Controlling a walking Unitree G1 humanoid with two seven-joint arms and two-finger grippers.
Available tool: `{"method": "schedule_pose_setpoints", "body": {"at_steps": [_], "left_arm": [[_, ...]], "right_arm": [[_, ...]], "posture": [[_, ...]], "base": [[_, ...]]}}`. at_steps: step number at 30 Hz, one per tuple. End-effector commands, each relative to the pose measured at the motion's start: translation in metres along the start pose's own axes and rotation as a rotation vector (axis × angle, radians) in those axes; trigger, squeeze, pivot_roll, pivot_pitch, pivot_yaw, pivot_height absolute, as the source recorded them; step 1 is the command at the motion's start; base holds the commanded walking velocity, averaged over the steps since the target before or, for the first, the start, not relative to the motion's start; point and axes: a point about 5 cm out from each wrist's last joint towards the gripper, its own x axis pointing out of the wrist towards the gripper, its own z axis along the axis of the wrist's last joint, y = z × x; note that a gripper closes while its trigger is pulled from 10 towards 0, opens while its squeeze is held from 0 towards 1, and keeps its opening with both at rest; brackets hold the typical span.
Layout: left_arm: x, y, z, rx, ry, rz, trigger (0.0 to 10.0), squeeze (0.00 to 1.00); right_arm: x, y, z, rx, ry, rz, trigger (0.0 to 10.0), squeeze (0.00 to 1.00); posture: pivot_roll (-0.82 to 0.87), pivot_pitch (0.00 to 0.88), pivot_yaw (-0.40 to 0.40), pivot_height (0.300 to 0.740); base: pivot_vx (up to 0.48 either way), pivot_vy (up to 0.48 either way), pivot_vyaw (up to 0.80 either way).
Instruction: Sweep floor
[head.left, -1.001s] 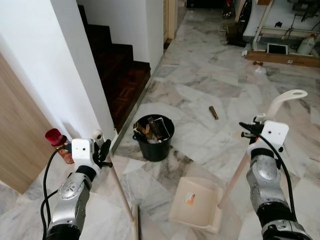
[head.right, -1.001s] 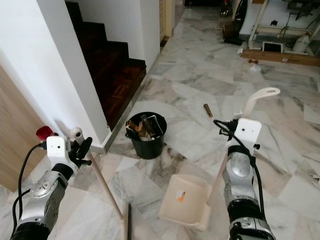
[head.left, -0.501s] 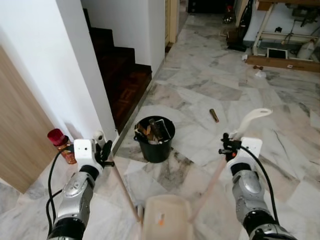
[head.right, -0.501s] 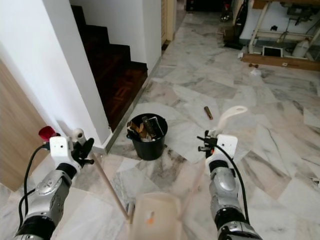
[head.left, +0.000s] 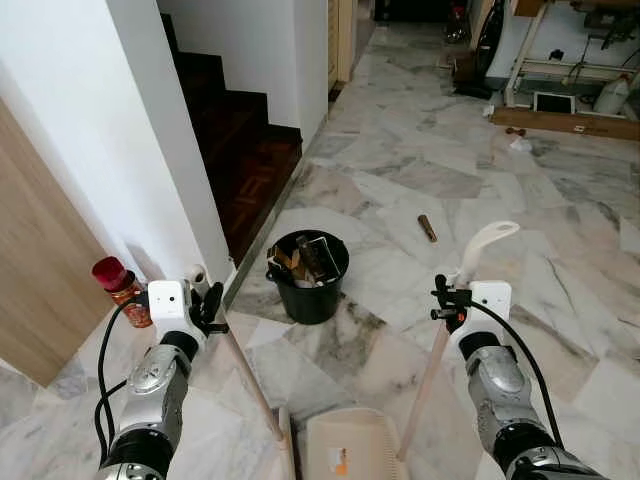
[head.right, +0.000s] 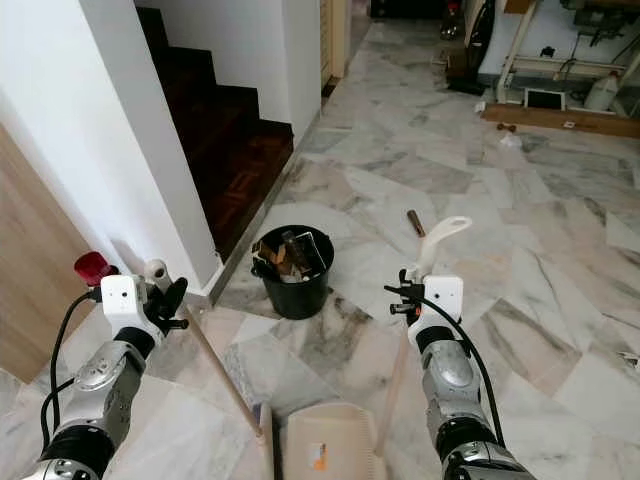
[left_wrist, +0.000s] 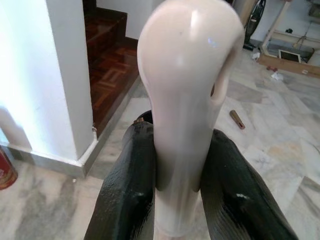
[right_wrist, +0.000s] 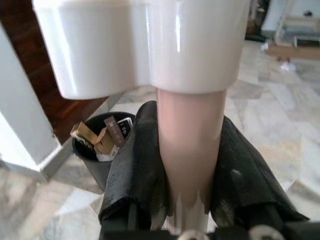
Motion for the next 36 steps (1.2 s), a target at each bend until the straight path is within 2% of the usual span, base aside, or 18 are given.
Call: {"method": "schedule_pose_setpoints", "body": {"at_steps": [1, 11, 22, 36], "left_arm": [[-0.003, 0.002, -0.006, 0.033, 0.041, -0.026, 10.0, 0.00], [-0.005, 0.000, -0.010, 0.049, 0.055, -0.038, 10.0, 0.00], [-0.007, 0.013, -0.005, 0.090, 0.037, 0.016, 10.0, 0.00], [-0.007, 0.015, -0.010, 0.107, 0.070, 0.029, 10.0, 0.00]], "right_arm": [[0.001, 0.003, 0.003, -0.042, -0.018, 0.030, 10.0, 0.00], [0.002, 0.007, 0.002, -0.038, -0.015, 0.033, 10.0, 0.00], [0.000, 0.006, 0.000, -0.012, -0.019, 0.007, 10.0, 0.00], [-0.003, 0.005, -0.005, 0.011, -0.004, -0.007, 10.0, 0.00]], "posture": [[0.06, 0.056, 0.032, 0.740], [0.07, 0.047, 0.031, 0.740], [0.06, 0.025, 0.040, 0.740], [0.06, 0.000, 0.044, 0.740]], "base": [[0.000, 0.000, 0.00], [0.000, 0.000, 0.00], [0.000, 0.000, 0.00], [0.000, 0.000, 0.00]]}}
